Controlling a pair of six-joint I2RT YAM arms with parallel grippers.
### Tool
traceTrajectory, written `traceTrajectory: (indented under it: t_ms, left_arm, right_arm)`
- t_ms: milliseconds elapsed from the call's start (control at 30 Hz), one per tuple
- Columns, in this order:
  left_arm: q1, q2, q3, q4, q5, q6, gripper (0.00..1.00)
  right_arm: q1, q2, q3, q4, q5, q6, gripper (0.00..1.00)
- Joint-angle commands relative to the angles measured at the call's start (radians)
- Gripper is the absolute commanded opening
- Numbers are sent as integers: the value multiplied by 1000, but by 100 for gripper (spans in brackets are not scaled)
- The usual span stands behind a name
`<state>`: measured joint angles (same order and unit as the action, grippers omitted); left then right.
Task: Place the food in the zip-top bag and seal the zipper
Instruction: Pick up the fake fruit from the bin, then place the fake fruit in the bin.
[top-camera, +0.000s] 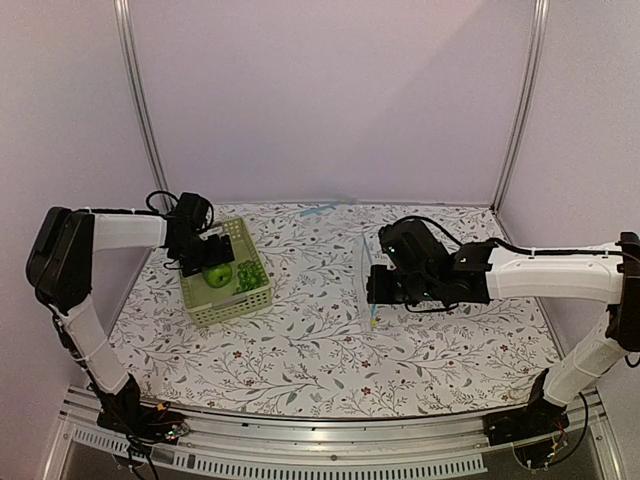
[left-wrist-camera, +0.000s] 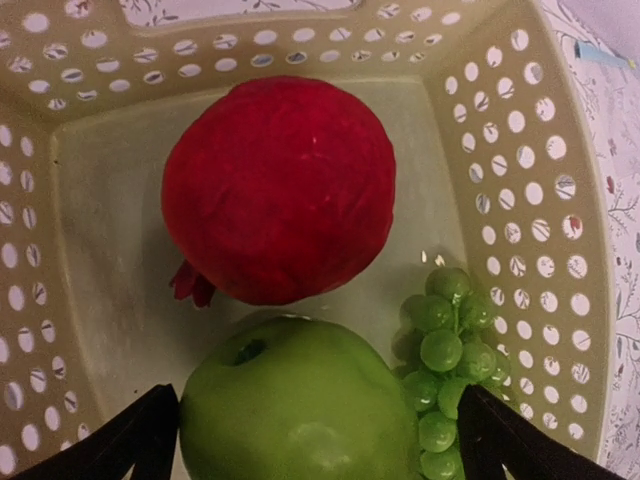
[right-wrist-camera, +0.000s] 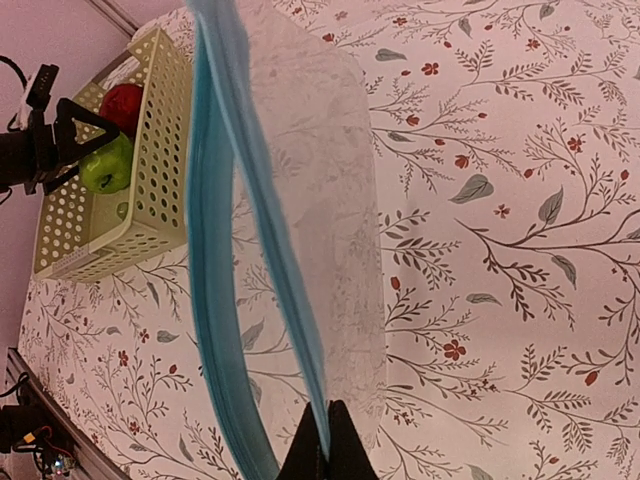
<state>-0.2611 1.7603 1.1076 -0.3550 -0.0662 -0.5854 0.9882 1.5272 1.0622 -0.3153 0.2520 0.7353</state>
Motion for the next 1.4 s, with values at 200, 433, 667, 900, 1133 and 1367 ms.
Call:
traceTrajectory:
  t_ms: [200, 433, 667, 900, 1133, 1367]
  left_arm:
    - [18, 44, -31, 17, -4, -3, 88]
    - [15, -10, -76, 21, -23, 1, 65]
    - [-15, -251, -151, 36, -57, 10, 59]
    - [-176, -514, -136, 48, -23, 18, 59]
    - [-382, -528, -145, 310, 208, -109, 59]
    - [-540, -398, -151, 714, 386, -305, 59]
  right_arm:
    - [4, 15, 32, -11, -3, -12, 0]
    - [3, 15, 42, -11, -24, -23, 0]
    - [4, 1, 65, -11, -93, -68, 0]
    - [3, 2, 80, -10, -153, -98, 0]
    - [2, 2, 88, -16, -188, -146, 0]
    - [2, 15, 99, -53, -170, -180, 0]
